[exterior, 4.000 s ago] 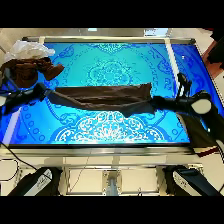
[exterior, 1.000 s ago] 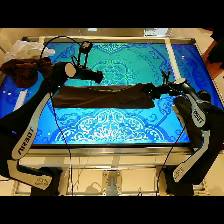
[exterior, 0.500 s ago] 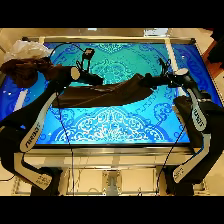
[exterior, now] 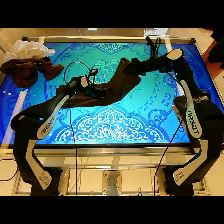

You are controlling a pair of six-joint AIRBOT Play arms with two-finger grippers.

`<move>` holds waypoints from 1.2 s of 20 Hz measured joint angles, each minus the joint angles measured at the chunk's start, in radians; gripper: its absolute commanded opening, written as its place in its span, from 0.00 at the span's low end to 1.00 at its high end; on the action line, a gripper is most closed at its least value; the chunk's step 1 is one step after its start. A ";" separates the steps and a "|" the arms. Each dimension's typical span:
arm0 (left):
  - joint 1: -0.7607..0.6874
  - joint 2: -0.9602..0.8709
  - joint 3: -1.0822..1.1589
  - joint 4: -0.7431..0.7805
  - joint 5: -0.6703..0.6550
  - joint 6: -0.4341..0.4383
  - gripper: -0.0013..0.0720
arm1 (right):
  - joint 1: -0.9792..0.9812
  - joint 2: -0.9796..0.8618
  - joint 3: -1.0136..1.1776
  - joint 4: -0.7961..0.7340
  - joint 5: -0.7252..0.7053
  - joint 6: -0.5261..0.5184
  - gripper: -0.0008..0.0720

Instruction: Fold the shirts.

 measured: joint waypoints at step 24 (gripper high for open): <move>0.194 0.286 0.330 0.493 -0.396 -0.048 0.03 | 0.579 -0.303 0.202 0.368 -0.799 0.002 0.76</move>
